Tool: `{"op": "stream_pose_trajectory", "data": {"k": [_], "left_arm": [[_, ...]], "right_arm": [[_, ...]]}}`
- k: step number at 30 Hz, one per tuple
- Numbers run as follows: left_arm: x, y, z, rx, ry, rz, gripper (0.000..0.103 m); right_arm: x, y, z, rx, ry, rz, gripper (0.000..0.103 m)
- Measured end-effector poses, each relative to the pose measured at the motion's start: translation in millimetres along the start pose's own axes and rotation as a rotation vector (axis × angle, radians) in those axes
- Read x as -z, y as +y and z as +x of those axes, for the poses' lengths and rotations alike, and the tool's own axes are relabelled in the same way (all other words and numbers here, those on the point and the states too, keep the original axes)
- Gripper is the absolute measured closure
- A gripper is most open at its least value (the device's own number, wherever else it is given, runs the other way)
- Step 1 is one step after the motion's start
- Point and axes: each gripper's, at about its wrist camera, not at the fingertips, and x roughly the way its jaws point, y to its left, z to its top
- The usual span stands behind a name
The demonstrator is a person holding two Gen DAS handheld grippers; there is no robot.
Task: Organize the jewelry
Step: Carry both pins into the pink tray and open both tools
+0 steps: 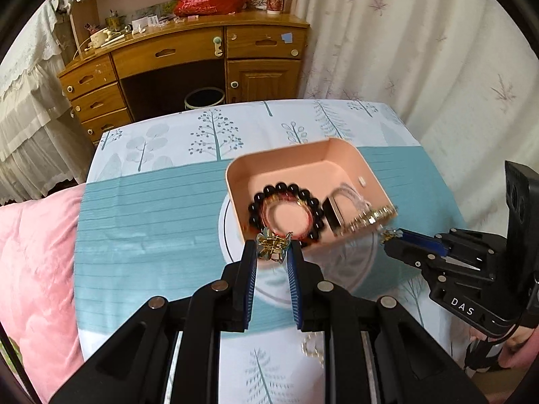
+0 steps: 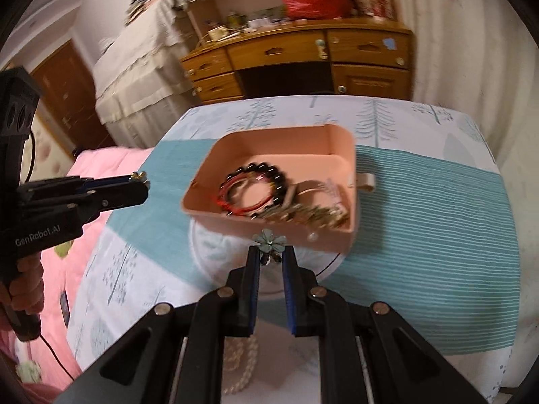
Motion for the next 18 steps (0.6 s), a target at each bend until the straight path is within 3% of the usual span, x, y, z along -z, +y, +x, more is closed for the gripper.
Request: {"op": "stream_pose_trajectory", "data": {"k": [14, 16, 18], "left_arm": [[-31.3, 7.6, 39.3, 0.019, 0.036, -0.055, 0.087], [-32.0, 6.7, 42.1, 0.017, 0.048, -0.052, 0.082], [-32.3, 5.4, 44.6, 0.017, 0.061, -0.046, 0.065]], "right_arm": [[-30.7, -12.2, 28.3, 0.008, -0.020, 0.033, 0.090], [-34.2, -12.5, 32.5, 0.015, -0.016, 0.030, 0.089], [-36.1, -11.9, 36.4, 0.029, -0.005, 0.032, 0.089]]}}
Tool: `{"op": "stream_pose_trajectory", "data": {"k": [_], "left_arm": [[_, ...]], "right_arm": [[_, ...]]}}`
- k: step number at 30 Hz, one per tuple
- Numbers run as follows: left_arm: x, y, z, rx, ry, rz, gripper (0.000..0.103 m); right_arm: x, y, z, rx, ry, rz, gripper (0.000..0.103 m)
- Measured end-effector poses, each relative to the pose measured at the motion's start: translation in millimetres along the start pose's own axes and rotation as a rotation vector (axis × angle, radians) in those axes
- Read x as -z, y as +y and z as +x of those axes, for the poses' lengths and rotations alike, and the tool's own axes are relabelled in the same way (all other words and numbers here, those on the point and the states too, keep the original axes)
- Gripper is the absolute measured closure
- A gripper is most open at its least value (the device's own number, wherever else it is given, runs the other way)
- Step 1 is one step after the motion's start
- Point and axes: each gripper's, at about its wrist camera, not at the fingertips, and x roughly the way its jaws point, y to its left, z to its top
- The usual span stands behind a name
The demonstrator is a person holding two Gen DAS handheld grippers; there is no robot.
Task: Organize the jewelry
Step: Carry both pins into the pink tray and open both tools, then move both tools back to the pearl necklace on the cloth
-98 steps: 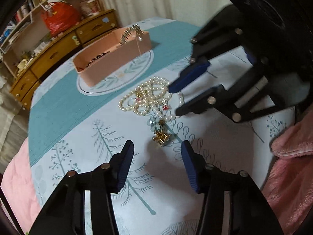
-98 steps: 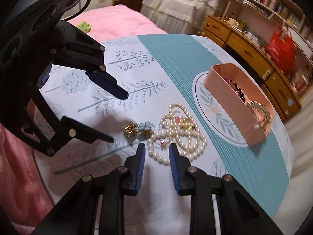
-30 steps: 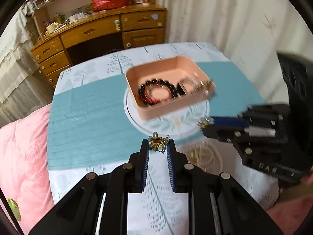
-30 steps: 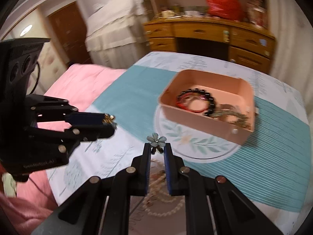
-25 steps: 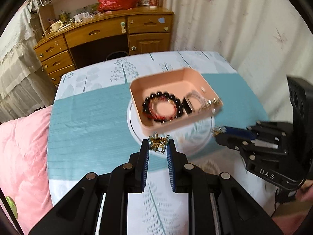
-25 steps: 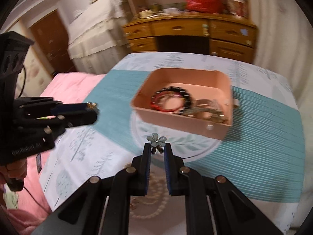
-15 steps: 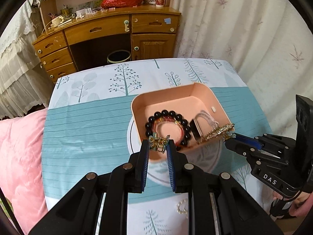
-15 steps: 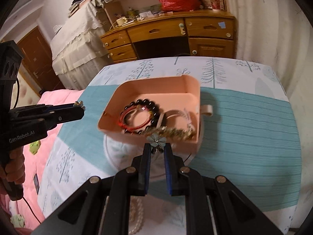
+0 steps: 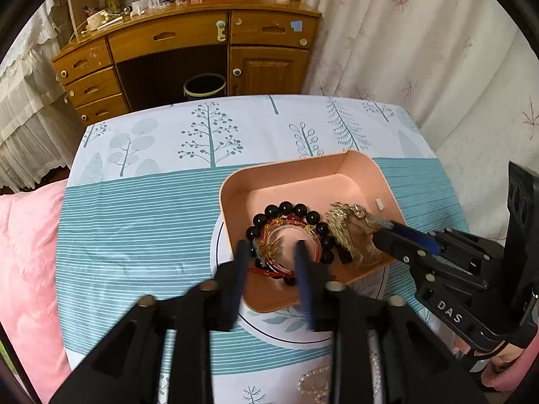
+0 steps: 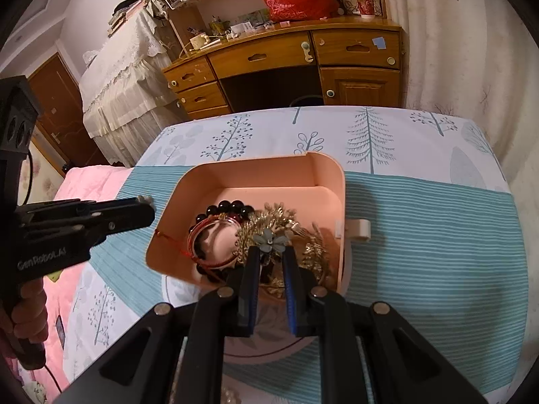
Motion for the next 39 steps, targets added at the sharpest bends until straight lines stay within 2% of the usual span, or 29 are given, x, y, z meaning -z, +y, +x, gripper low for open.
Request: {"op": "stream_pose_trajectory", "data": {"k": [2, 4, 7, 9, 14, 18, 20, 22, 24, 34, 39], "left_arm": [[0.4, -0.5, 1.4, 0.002, 0.009, -0.002, 0.054], [0.5, 0.2, 1.7, 0.006, 0.012, -0.008, 0.053], [1.0, 1.2, 2.0, 0.001, 0.027, -0.017, 0.050], [2.3, 2.1, 1.6, -0.005, 0.036, -0.022, 0.043], [13.8, 2.7, -5.8, -0.039, 0.070, -0.032, 0.037], [25.4, 1.0, -19.1, -0.064, 0.105, -0.027, 0.020], [33.5, -1.7, -28.5, -0.087, 0.107, -0.009, 0.018], [42.2, -3.6, -35.9, -0.112, 0.114, -0.001, 0.014], [52.8, -3.9, -43.7, -0.129, 0.124, -0.006, 0.011], [117.0, -15.2, -79.7, -0.175, 0.153, -0.022, 0.011], [145.2, -26.1, -92.7, -0.176, 0.146, -0.008, 0.011]], "right_arm": [[-0.4, -1.0, 1.9, 0.006, 0.008, 0.012, 0.083], [0.9, -1.7, 0.4, -0.001, 0.004, 0.020, 0.075], [1.1, -1.9, -4.8, 0.006, -0.008, 0.025, 0.071], [1.1, -3.3, -8.2, 0.007, -0.010, 0.038, 0.068], [1.5, -9.6, -21.3, 0.009, -0.018, 0.084, 0.059], [2.9, -10.0, -36.8, 0.004, 0.004, 0.122, 0.045], [5.7, -8.2, -47.3, -0.011, 0.004, 0.129, 0.041], [10.3, -6.0, -54.9, -0.019, 0.009, 0.126, 0.031], [17.6, -2.1, -62.1, -0.022, 0.025, 0.106, 0.028], [81.3, 21.5, -86.1, -0.028, 0.138, -0.048, 0.027], [114.5, 36.3, -93.2, -0.019, 0.178, -0.187, 0.027]]}}
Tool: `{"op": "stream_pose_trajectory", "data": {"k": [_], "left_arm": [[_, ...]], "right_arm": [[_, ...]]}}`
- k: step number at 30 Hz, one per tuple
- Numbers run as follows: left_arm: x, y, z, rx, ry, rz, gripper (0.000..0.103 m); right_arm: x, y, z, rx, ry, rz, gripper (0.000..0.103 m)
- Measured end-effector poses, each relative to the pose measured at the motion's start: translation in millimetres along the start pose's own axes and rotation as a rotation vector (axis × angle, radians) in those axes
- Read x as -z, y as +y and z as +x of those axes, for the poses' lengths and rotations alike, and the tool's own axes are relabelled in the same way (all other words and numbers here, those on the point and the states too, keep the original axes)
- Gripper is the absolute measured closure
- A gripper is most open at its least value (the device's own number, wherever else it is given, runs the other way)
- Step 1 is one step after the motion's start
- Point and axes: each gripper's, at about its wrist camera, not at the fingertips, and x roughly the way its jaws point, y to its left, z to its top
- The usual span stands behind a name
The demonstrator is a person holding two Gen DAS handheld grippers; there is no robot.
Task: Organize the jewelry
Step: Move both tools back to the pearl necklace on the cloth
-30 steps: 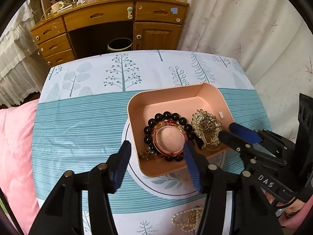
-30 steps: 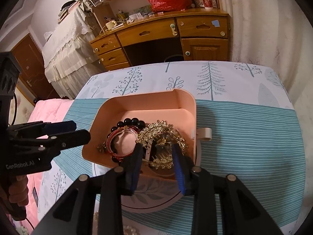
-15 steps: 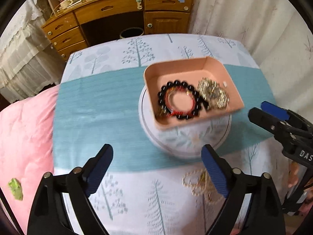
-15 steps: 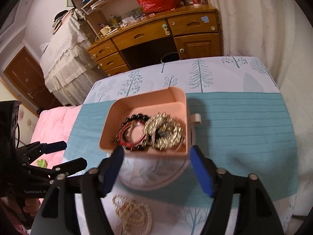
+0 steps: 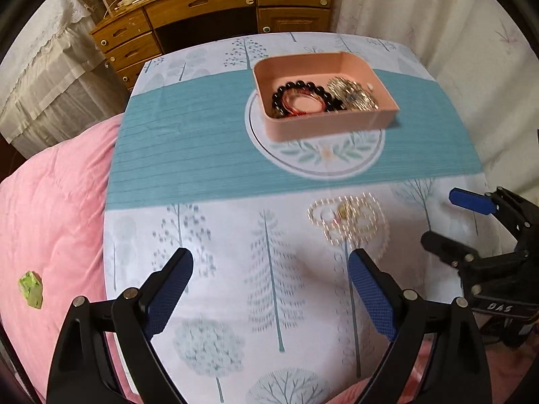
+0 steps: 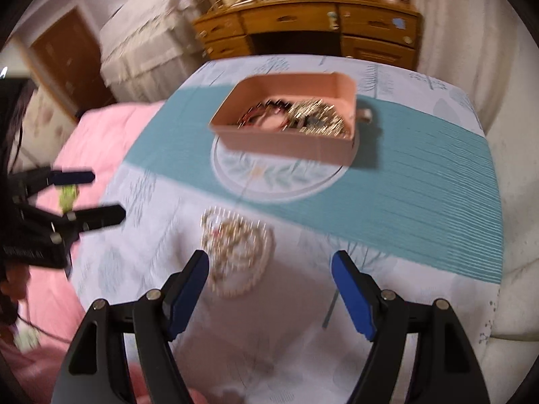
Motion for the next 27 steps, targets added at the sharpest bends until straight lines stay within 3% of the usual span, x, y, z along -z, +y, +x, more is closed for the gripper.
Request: {"op": "stream_pose_trajectory", "data": {"k": [5, 10, 16, 19, 20, 21, 23, 27], "left_arm": [[24.6, -14.9, -3.9, -0.009, -0.008, 0.047, 0.011], [42.6, -28.8, -3.8, -0.018, -0.053, 0.137, 0.011], [50.2, -42.8, -1.4, 0.051, -0.120, 0.283, 0.016], [48.0, -47.4, 10.4, 0.086, -0.129, 0.350, 0.026], [46.5, -48.5, 16.3, 0.095, -0.128, 0.372, 0.035], [45.5, -48.9, 21.0, 0.110, -0.129, 0.388, 0.051], [41.4, -50.0, 33.2, 0.156, -0.125, 0.420, 0.065], [36.1, -49.7, 50.4, 0.229, -0.162, 0.460, 0.079]], "right_arm": [[28.2, 21.5, 2.3, 0.041, 0.013, -0.173, 0.027], [54.4, 39.8, -0.8, 0.045, -0.056, -0.329, 0.027], [74.4, 59.5, 1.0, 0.032, -0.130, -0.480, 0.029], [75.4, 64.7, 6.2, 0.006, -0.151, -0.512, 0.041], [75.3, 66.0, 8.7, 0.002, -0.153, -0.518, 0.045], [74.8, 67.1, 12.2, 0.001, -0.152, -0.524, 0.053], [72.6, 67.4, 20.4, -0.009, -0.139, -0.526, 0.065], [67.1, 70.3, 33.7, -0.018, -0.136, -0.521, 0.072]]}}
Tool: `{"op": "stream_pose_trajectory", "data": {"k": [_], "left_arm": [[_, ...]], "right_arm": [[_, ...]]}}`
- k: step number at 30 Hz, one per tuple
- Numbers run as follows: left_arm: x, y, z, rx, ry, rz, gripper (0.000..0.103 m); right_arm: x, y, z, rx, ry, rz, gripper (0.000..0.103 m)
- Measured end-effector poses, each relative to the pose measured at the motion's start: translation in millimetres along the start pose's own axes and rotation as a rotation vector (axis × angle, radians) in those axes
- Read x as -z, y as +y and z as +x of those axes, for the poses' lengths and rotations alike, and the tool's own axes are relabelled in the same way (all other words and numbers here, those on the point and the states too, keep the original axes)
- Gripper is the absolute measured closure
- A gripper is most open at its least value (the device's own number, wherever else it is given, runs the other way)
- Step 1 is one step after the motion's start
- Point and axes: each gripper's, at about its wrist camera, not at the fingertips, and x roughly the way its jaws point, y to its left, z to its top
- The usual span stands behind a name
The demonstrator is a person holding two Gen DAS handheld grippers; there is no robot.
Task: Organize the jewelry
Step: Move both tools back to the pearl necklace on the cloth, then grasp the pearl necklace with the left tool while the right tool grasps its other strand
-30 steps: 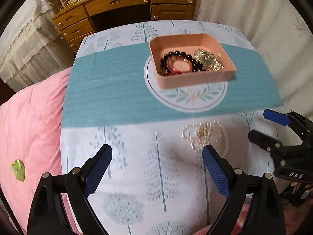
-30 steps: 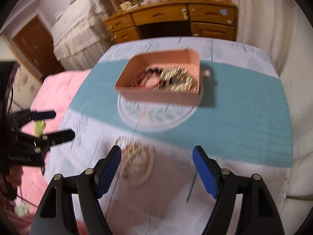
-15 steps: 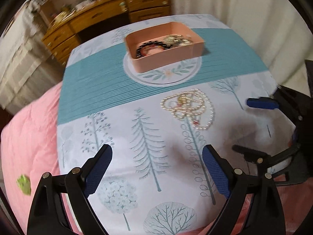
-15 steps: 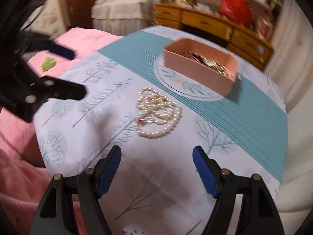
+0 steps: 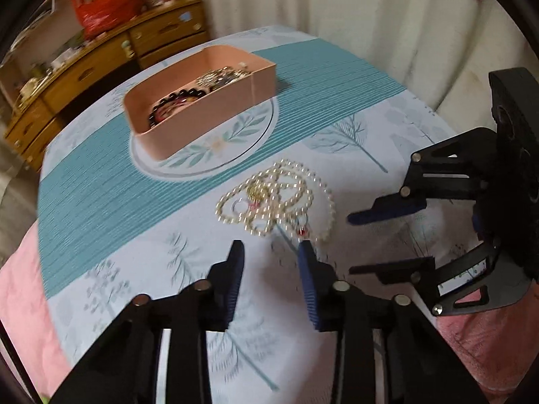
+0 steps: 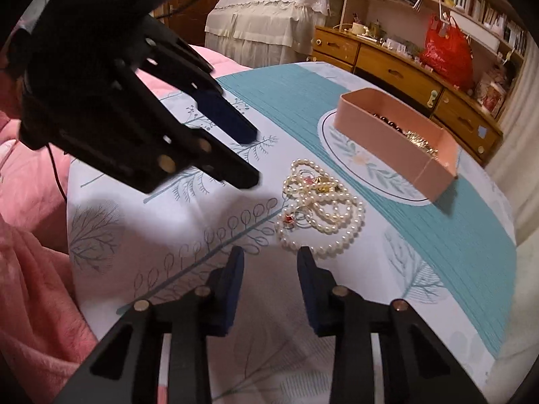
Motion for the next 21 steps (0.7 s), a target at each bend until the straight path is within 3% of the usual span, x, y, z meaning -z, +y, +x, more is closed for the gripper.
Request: {"op": "stream_pose_trajectory", "data": {"k": [6, 16, 21], "left_arm": [[-4.8, 6.3, 24.1, 0.066, -0.013, 0.040, 0.087], [-13.1, 18.6, 38.2, 0.170, 0.001, 0.072, 0.087], [-25.5, 23.6, 46.1, 0.244, 0.051, 0.068, 0.087]], "right_arm": [[-7.0, -1.4, 16.2, 0.010, 0.034, 0.002, 0.083], [-22.2, -7.5, 24.2, 0.015, 0.093, 0.006, 0.084], [-25.1, -13.6, 32.6, 0.009, 0.155, -0.005, 0.084]]}}
